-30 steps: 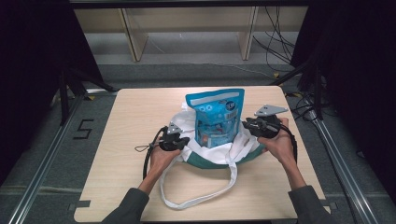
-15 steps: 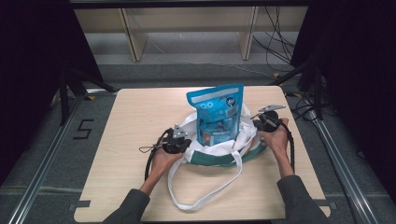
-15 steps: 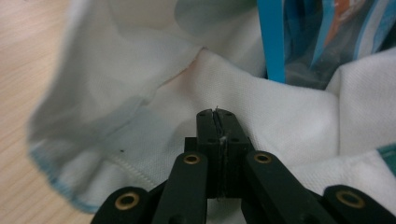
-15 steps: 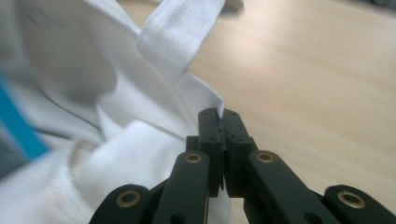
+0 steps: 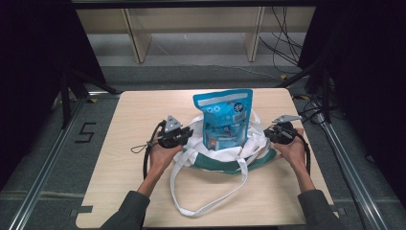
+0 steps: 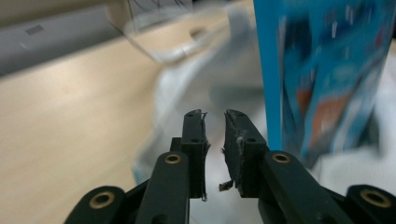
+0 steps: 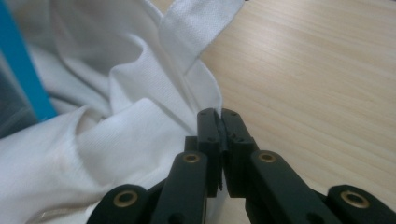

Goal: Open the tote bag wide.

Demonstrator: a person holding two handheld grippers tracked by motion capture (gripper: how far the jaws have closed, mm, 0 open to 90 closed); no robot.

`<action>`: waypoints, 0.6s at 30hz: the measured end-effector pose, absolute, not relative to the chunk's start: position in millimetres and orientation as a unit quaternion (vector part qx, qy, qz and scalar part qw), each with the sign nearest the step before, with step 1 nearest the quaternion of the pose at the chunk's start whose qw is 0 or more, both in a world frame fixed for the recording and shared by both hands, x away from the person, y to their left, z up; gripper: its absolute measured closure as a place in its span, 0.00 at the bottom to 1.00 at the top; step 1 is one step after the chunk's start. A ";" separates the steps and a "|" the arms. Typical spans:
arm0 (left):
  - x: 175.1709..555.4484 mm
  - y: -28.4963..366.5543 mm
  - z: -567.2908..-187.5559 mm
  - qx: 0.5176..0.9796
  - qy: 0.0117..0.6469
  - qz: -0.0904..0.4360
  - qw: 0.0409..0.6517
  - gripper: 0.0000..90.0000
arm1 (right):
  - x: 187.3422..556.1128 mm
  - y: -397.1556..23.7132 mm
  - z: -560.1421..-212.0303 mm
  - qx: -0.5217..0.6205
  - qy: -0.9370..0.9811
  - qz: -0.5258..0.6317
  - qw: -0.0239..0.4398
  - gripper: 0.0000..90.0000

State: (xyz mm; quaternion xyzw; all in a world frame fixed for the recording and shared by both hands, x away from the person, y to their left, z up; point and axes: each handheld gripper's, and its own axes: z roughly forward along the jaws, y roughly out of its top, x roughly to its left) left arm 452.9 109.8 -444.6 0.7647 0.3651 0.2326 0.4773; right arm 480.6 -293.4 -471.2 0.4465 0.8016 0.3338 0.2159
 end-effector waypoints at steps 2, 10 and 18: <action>464.9 111.8 -437.8 0.752 0.376 0.249 0.481 0.81 | 477.6 -295.9 -468.1 0.438 0.801 0.340 0.226 0.94; 495.4 112.9 -465.6 0.740 0.430 0.192 0.481 0.79 | 459.1 -286.1 -443.8 0.403 0.797 0.371 0.254 0.87; 499.3 115.5 -464.2 0.730 0.443 0.170 0.492 0.88 | 429.3 -260.3 -426.9 0.358 0.812 0.401 0.228 0.88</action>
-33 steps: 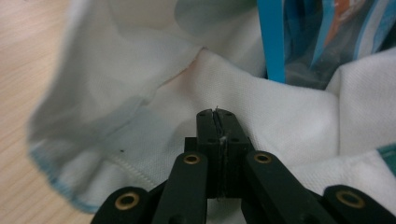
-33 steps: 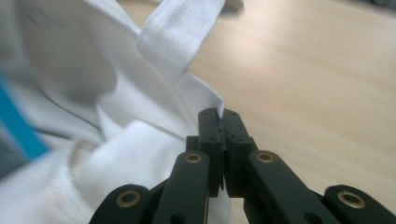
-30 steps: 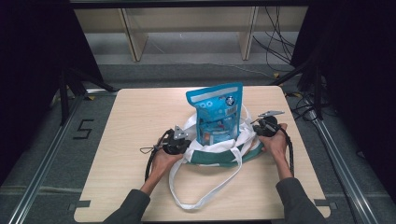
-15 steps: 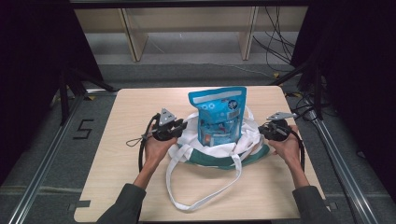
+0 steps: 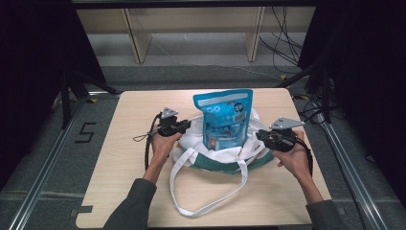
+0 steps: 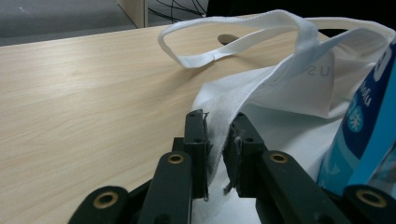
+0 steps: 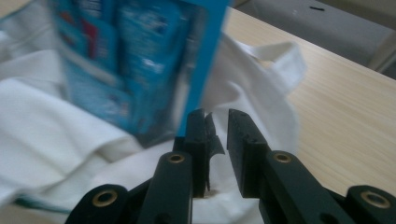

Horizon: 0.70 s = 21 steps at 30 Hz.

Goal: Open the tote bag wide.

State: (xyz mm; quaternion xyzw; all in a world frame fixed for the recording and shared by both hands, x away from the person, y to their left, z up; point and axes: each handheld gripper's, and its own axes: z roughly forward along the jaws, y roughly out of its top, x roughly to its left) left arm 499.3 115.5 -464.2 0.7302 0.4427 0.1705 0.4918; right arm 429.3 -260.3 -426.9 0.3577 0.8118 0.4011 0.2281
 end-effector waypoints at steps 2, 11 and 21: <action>503.8 115.7 -463.1 0.726 0.454 0.161 0.492 0.90 | 419.1 -252.4 -422.9 0.338 0.818 0.406 0.226 0.88; 505.0 121.0 -459.1 0.719 0.467 0.150 0.493 0.83 | 407.9 -252.7 -426.2 0.339 0.822 0.404 0.216 0.87; 477.4 128.4 -432.4 0.745 0.425 0.163 0.488 0.63 | 397.1 -270.4 -422.2 0.372 0.807 0.410 0.208 0.84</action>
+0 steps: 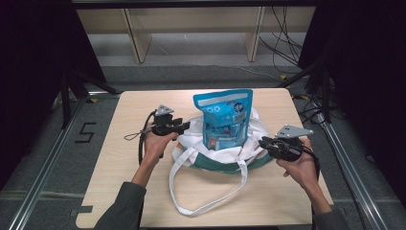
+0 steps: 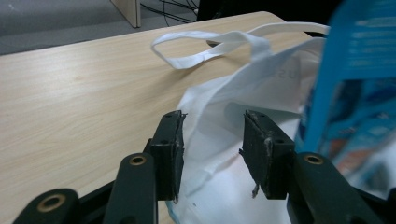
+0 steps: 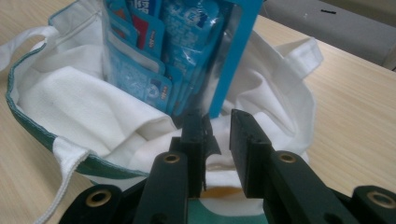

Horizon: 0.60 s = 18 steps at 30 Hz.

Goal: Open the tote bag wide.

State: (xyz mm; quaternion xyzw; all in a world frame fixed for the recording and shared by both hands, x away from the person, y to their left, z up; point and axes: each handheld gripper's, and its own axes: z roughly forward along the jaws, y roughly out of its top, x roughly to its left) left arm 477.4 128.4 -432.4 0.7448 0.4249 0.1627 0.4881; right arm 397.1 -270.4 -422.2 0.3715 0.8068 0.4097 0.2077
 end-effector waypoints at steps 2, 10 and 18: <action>470.4 130.5 -428.3 0.744 0.423 0.161 0.491 0.61 | 398.2 -272.9 -422.4 0.365 0.808 0.409 0.214 0.84; 440.8 141.9 -423.8 0.756 0.408 0.155 0.488 0.51 | 394.9 -284.5 -427.2 0.384 0.796 0.412 0.224 0.69; 407.7 151.0 -429.6 0.765 0.399 0.143 0.486 0.41 | 391.1 -293.6 -435.1 0.411 0.788 0.405 0.215 0.55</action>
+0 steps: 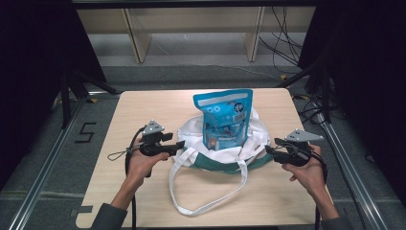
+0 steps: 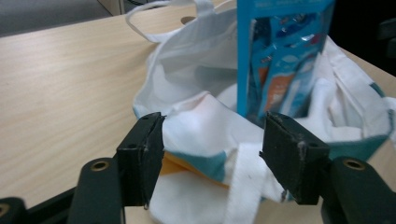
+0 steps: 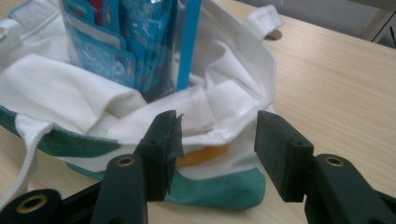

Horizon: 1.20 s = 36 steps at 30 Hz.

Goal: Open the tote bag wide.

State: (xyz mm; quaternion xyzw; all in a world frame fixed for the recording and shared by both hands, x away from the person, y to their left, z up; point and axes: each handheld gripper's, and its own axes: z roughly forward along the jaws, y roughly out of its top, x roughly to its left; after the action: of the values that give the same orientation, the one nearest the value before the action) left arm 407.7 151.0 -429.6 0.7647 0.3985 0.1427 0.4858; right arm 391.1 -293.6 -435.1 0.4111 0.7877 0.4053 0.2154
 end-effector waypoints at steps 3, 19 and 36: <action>396.8 153.2 -432.5 0.765 0.397 0.144 0.487 0.39 | 389.4 -294.2 -437.7 0.415 0.789 0.398 0.215 0.53; 342.5 168.8 -455.2 0.751 0.406 0.144 0.501 0.26 | 348.1 -296.8 -453.1 0.434 0.782 0.399 0.201 0.48; 299.2 178.8 -498.8 0.744 0.443 0.098 0.491 0.18 | 310.5 -296.2 -480.2 0.419 0.803 0.386 0.176 0.40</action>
State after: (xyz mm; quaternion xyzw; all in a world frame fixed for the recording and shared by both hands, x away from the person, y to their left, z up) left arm 299.2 178.8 -498.8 0.7438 0.4426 0.0982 0.4912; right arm 310.5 -296.2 -480.2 0.4192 0.8027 0.3859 0.1761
